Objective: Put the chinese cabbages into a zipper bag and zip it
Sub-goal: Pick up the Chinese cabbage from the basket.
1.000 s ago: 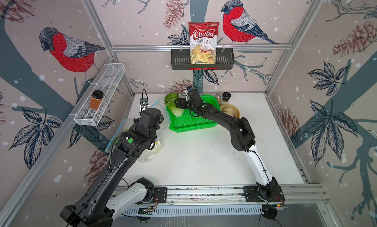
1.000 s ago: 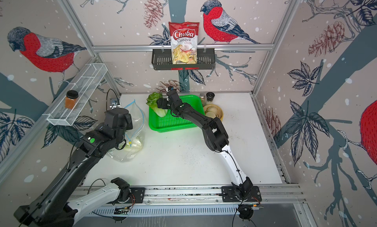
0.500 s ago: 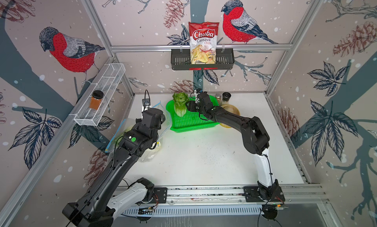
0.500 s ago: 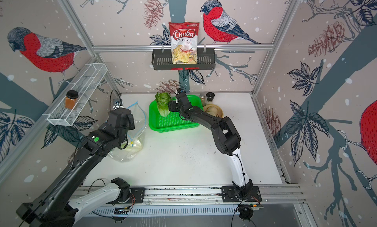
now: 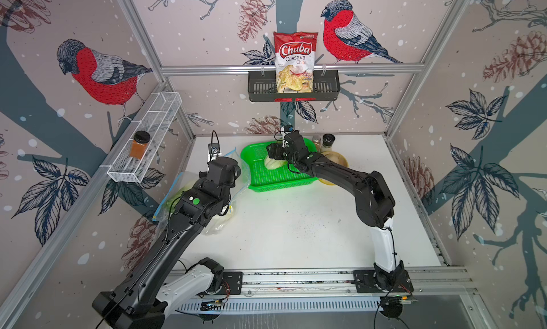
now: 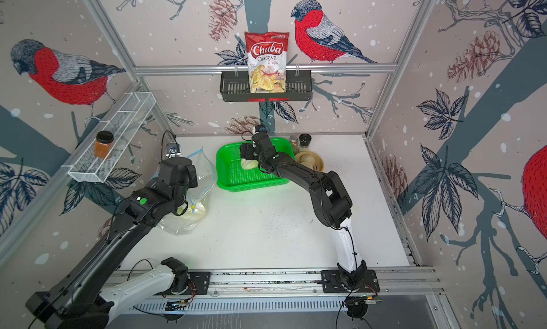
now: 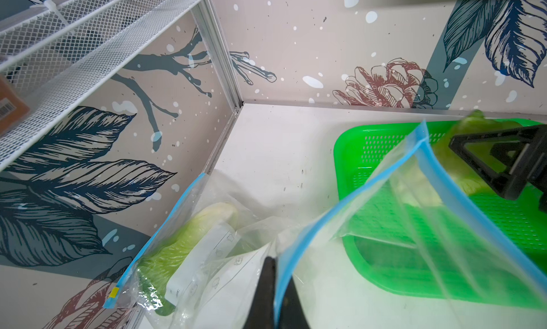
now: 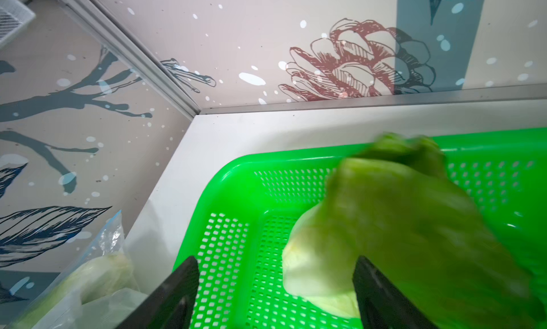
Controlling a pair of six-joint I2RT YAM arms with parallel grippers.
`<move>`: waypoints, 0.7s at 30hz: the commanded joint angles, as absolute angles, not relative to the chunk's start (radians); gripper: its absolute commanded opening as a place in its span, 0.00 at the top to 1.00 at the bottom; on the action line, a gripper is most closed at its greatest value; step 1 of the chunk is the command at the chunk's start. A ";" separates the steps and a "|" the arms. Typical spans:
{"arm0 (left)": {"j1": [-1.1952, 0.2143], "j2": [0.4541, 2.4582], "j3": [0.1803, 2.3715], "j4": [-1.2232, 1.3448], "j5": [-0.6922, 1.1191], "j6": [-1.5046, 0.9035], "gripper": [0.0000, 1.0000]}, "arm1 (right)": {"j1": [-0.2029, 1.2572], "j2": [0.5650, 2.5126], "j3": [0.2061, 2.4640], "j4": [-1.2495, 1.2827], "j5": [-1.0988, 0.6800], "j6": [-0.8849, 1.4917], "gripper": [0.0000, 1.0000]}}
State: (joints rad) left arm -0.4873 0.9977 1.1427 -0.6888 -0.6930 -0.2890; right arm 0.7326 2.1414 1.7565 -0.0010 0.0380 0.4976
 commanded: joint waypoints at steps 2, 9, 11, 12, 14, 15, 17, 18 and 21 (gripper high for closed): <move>-0.485 1.014 1.128 -0.628 -0.632 -0.299 1.00 | 0.703 2.128 1.764 -0.102 0.097 0.515 0.17; -0.485 1.031 1.092 -0.595 -0.545 -0.318 1.00 | 0.630 2.063 1.661 -0.130 0.088 0.522 0.11; -0.485 1.033 1.086 -0.587 -0.522 -0.322 1.00 | 0.607 2.056 1.649 -0.133 0.068 0.504 0.09; -0.485 1.035 1.083 -0.583 -0.513 -0.326 1.00 | 0.594 2.056 1.649 -0.136 0.039 0.490 0.09; -0.484 1.038 1.075 -0.575 -0.496 -0.336 1.00 | 0.576 2.056 1.647 -0.143 0.025 0.474 0.07; -0.485 1.038 1.069 -0.570 -0.492 -0.340 1.00 | 0.568 2.058 1.642 -0.136 0.018 0.458 0.06; -0.485 1.041 1.059 -0.562 -0.493 -0.349 1.00 | 0.550 2.074 1.640 -0.126 0.001 0.437 0.05; -0.485 1.041 1.055 -0.558 -0.487 -0.351 1.00 | 0.538 2.090 1.650 -0.126 -0.032 0.424 0.05; -0.485 1.045 1.046 -0.544 -0.476 -0.362 1.00 | 0.507 2.141 1.696 -0.149 -0.093 0.413 0.03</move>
State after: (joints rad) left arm -0.4866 1.0420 1.0531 -0.6018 -0.4973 -0.3416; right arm 0.5266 2.1086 1.6669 -0.1379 -0.0242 0.4438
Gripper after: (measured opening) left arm 0.049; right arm 0.975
